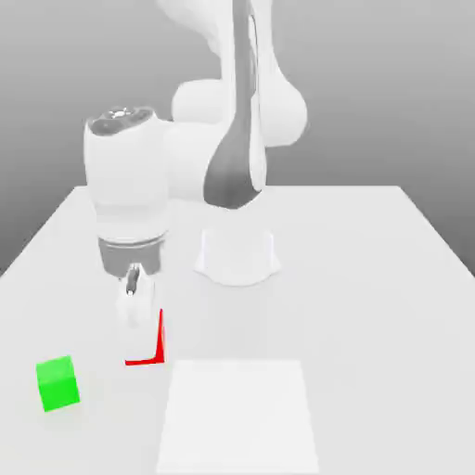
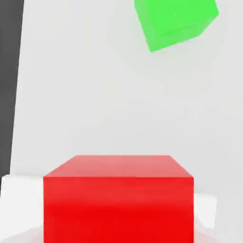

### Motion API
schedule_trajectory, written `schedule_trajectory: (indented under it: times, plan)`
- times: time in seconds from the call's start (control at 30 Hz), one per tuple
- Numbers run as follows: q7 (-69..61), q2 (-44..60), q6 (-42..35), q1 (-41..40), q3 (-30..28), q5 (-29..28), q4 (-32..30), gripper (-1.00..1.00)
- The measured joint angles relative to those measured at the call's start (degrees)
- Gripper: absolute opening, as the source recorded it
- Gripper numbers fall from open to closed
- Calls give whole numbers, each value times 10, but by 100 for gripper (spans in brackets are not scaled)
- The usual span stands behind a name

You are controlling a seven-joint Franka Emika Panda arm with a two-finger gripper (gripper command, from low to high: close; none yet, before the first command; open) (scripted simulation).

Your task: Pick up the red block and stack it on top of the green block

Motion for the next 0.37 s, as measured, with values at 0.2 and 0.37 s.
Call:
schedule_trajectory:
  times: [0.2, 0.37]
  plan:
    - [41, 85, 42, -55, -33, -18, 42, -100]
    - [40, 120, 74, -56, -31, -15, 44, 100]
